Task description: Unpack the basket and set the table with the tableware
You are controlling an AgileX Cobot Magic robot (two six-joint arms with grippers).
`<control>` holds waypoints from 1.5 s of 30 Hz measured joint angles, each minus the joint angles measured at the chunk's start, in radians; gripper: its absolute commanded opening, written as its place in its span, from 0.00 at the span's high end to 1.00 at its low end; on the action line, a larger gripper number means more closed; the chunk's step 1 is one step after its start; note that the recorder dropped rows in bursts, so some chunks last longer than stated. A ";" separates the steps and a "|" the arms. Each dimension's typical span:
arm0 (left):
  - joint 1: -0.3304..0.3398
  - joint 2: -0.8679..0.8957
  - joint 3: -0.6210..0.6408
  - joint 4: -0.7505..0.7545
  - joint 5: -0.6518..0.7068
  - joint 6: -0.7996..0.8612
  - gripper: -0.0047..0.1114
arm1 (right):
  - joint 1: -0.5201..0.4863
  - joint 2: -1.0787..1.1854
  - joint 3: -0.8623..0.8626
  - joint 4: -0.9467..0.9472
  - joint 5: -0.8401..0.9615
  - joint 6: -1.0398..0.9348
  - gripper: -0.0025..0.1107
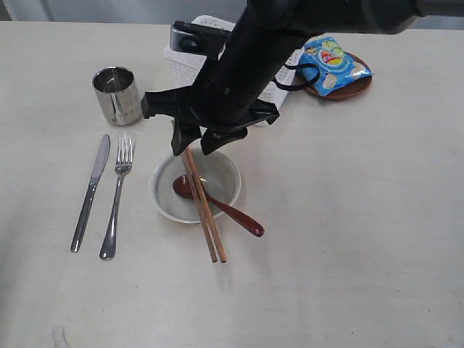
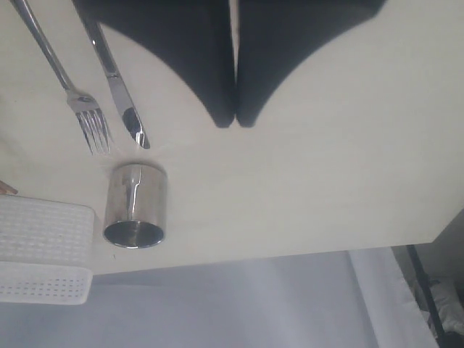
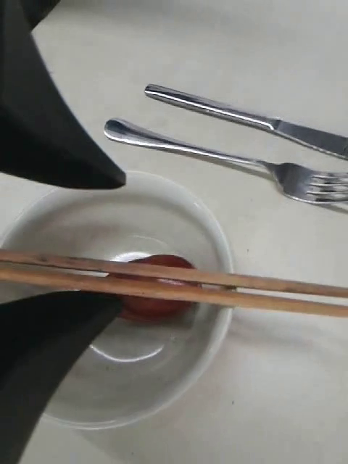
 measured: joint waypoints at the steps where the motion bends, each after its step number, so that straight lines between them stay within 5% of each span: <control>1: 0.000 0.000 0.000 0.000 0.000 0.000 0.96 | 0.000 -0.014 0.000 -0.005 0.000 -0.007 0.60; 16: 0.000 0.000 0.000 0.000 0.000 0.000 0.96 | -0.181 -0.262 0.000 -0.096 0.034 -0.127 0.60; 25: 0.000 0.000 0.000 0.000 0.000 0.000 0.96 | -0.204 -0.289 0.000 -0.223 0.087 -0.221 0.60; 29: 0.000 0.000 0.000 0.000 0.000 0.000 0.96 | -0.204 -0.281 -0.007 -0.243 -0.034 -0.305 0.56; 33: 0.000 0.000 0.000 0.000 0.000 0.000 0.96 | -0.206 -0.131 -0.121 -0.247 -0.069 -0.434 0.43; 45: 0.000 0.000 0.000 0.000 0.000 0.000 0.96 | -0.206 0.335 -0.439 -0.249 -0.051 -0.596 0.45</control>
